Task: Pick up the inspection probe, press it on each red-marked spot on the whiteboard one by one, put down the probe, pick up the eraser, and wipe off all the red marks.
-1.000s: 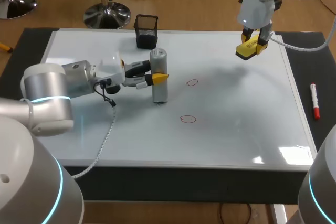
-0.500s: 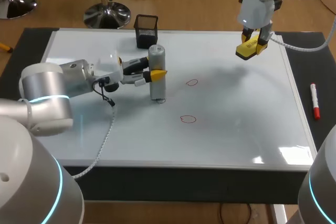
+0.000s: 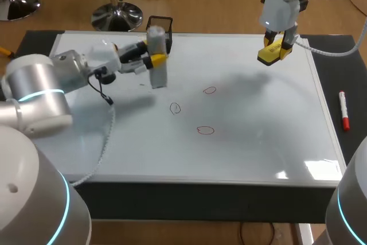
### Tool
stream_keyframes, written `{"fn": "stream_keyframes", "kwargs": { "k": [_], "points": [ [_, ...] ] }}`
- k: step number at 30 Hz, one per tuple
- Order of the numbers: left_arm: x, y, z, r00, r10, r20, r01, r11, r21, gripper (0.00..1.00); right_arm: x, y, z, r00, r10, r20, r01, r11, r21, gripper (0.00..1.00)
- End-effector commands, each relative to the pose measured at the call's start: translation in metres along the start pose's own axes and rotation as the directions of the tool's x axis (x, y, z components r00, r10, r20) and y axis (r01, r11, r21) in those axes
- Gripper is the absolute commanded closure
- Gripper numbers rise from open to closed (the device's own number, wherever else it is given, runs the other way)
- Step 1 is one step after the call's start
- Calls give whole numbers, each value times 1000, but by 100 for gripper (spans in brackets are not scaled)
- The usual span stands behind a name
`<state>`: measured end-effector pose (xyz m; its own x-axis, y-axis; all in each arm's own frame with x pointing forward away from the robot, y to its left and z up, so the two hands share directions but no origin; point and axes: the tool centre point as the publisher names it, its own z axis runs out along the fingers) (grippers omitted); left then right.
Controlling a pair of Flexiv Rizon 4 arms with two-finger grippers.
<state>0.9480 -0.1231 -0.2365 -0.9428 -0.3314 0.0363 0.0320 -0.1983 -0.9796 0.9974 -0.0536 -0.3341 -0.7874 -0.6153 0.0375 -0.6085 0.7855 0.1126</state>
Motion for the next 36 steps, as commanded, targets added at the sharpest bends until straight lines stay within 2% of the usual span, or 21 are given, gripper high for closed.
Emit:
{"fn": "stream_keyframes", "kwargs": {
  "k": [1, 6, 10, 24, 32, 36],
  "points": [
    [-18, -11, -11, 999, 10, 41, -10, 1000, 4, 100, 0, 0, -2, 1000, -1, -4, 1, 1000, 3, 100],
    [-46, -19, -23, 996, 20, 82, -21, 1000, 13, 100, 0, 0, -2, 1000, -1, -4, 1, 1000, 3, 100],
    [-67, -17, -35, 995, 17, 103, -19, 1000, 18, 100, 0, 0, -2, 1000, -1, -4, 1, 1000, 3, 100],
    [-117, -18, -60, 982, 18, 186, -21, 1000, 10, 100, 0, 0, -2, 1000, -1, -4, 1, 1000, 3, 100],
    [-127, -20, -65, 977, 18, 212, -19, 1000, 3, 100, 0, 0, -2, 1000, -1, -4, 1, 1000, 3, 100],
    [-133, -16, -68, 975, 8, 222, -9, 1000, 4, 100, 0, 0, -2, 1000, -1, -4, 1, 1000, 3, 100]
  ]
}}
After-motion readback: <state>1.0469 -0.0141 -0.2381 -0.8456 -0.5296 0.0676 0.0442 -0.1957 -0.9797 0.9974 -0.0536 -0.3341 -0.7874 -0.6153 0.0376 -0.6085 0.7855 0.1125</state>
